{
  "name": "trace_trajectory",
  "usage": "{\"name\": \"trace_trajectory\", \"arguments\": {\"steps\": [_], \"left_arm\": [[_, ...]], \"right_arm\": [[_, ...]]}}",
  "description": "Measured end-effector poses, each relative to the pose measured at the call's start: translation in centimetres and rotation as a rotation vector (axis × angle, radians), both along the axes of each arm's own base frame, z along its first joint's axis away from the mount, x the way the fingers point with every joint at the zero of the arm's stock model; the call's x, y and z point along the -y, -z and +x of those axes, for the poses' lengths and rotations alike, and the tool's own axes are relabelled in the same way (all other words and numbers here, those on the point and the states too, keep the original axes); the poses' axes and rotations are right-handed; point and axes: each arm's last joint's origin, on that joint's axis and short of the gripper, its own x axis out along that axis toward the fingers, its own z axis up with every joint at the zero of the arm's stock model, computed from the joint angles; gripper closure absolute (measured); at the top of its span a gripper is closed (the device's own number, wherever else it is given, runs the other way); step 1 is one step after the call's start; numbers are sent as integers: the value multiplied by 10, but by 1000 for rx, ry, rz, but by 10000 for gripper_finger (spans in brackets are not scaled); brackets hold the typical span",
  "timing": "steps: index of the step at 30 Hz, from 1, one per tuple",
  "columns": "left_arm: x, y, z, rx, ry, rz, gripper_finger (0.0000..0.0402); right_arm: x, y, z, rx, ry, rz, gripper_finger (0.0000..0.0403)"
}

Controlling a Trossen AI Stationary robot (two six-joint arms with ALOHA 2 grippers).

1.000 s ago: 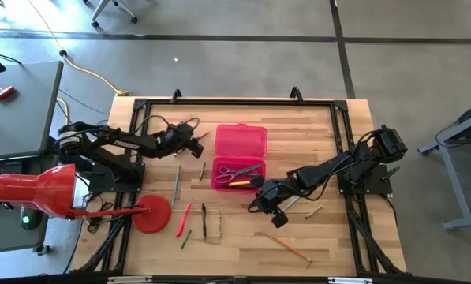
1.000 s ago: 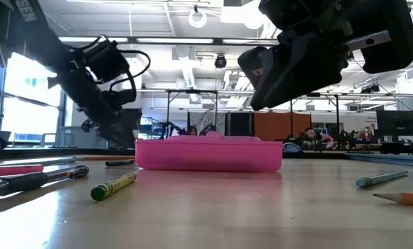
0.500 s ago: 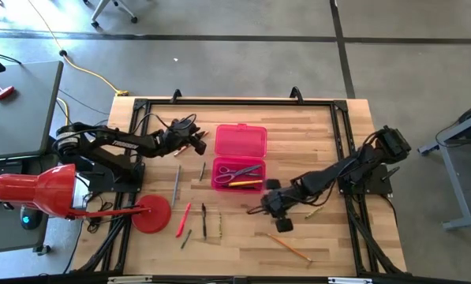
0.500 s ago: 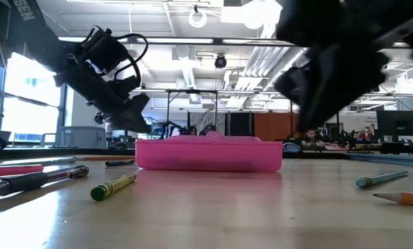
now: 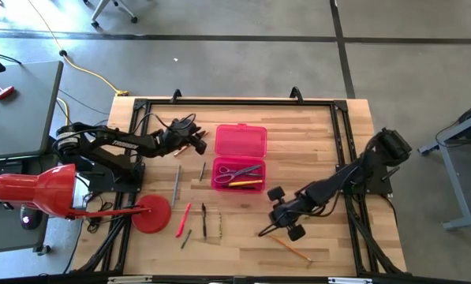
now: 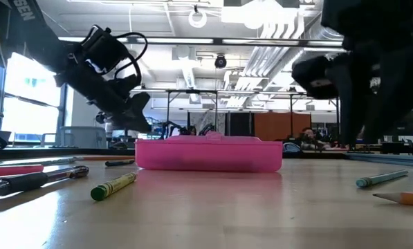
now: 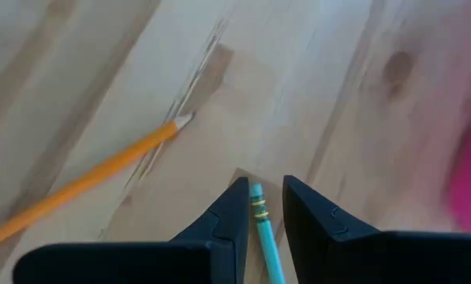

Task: Pick & place school supplies into a supply box
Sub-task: Put the light green pencil into the pink supply box

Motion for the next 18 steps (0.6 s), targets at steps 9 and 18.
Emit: {"name": "trace_trajectory", "arguments": {"steps": [9,18], "left_arm": [[-1,-4,2,26,13,35,252],[-1,-6,3,38,18,48,252]], "right_arm": [[-1,14,7,-16,-3,-8,346],[24,58,-17,62,101,138,346]]}}
